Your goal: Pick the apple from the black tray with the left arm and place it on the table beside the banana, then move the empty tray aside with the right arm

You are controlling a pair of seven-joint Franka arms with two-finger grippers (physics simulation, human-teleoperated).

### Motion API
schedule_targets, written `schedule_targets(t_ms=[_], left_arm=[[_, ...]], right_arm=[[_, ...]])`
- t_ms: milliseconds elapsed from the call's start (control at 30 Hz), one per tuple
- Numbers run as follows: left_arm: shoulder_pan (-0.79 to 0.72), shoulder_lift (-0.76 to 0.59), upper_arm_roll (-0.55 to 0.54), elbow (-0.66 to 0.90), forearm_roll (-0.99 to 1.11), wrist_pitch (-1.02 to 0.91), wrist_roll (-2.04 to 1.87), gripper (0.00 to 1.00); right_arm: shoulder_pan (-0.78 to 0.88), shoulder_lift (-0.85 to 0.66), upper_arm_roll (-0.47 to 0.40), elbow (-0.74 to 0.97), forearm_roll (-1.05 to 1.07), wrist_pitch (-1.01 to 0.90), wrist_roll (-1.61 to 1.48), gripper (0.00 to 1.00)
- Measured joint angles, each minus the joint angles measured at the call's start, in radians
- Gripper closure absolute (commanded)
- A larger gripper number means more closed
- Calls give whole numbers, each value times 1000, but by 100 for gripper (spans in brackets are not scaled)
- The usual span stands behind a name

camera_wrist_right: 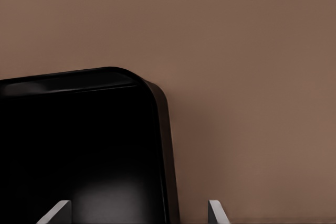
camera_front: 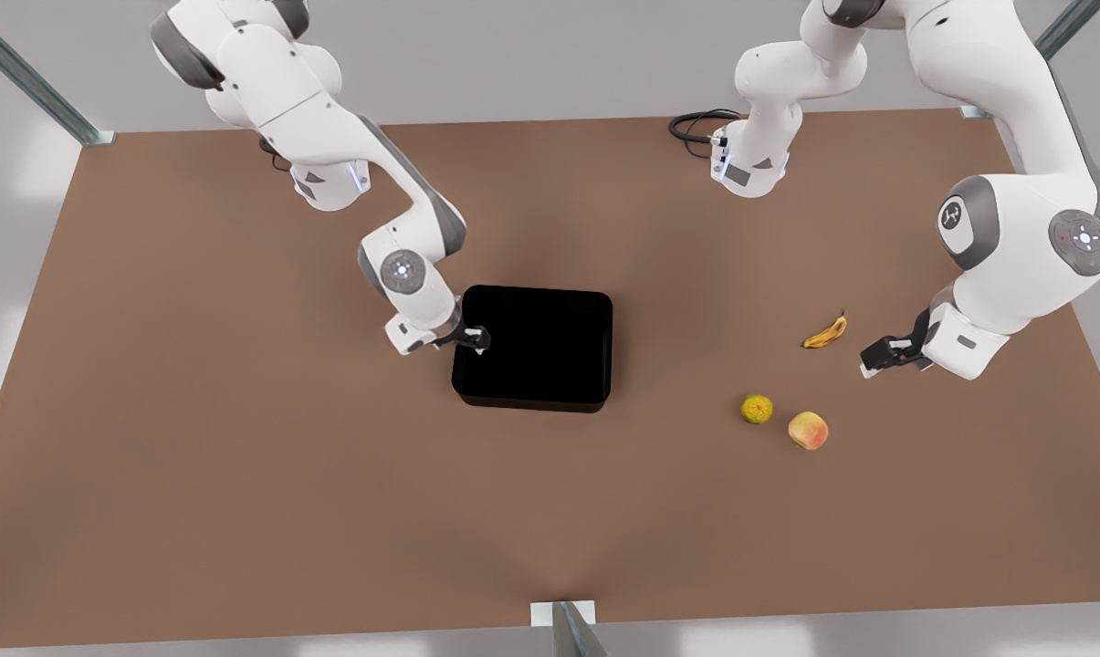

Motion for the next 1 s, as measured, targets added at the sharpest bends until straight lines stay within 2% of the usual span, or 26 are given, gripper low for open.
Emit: schedule_targets(t_ms=[233,300,333,400,467,533,733,833,900,1000], left_arm=[[-2,0,0,-1,22,-4,18,0],[-2,0,0,-1,23,-4,21,0],[-2,0,0,-2,24,-5,23,0],[-2,0,0,-2,24,-5,26,0],[-2,0,0,-2,25,-5,29,0],[-3,0,0,-2,25,-5,31,0],[-5,0,0,-4,25,-6,36,0],[-7,0,0,-6,25,-6,38,0],[-7,0,0,-8,25,-7,39,0],[-7,0,0,-8,25,-7,41,0]], right_arm=[[-2,32,9,-56,-10,51,20,5],[-2,33,9,-64,-12,73,23,11],[-3,34,10,-65,-13,82,25,17],[-4,35,10,-66,-14,95,27,36],[-4,36,9,-66,-14,103,29,49],[-4,36,8,-67,-15,109,31,53],[-6,36,8,-66,-14,117,32,76],[-6,35,8,-65,-11,118,30,81],[-6,24,8,-64,-9,114,29,82],[-7,-57,0,-49,-5,60,19,85]])
